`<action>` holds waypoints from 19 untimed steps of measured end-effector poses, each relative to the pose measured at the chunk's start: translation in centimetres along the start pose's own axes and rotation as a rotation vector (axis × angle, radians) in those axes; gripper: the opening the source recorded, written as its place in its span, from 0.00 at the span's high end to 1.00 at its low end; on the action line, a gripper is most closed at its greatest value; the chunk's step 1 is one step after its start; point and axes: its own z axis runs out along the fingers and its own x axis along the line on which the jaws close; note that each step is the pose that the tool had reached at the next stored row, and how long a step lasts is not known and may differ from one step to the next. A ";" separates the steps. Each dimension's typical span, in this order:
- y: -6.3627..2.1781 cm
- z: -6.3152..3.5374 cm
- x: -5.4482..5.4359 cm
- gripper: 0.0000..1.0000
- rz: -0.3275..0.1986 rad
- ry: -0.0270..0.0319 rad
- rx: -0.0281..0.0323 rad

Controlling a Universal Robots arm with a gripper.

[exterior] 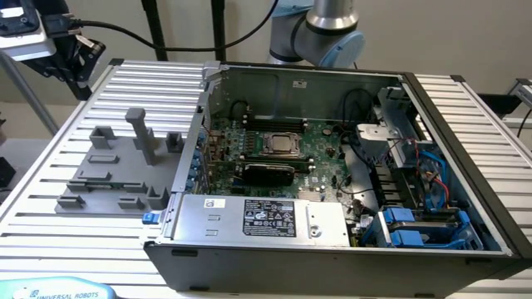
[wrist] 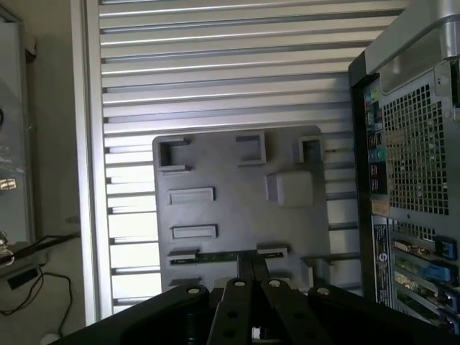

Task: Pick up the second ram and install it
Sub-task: 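Reach for the second ram, then pick up the second ram and move it above second insertion slot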

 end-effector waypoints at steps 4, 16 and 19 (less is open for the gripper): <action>-0.14 0.29 0.3 0.89 -0.001 0.0050 0.0054; -0.21 0.72 0.5 0.89 -0.002 0.0104 0.0352; -0.21 0.72 0.5 0.89 -0.002 0.0104 0.0352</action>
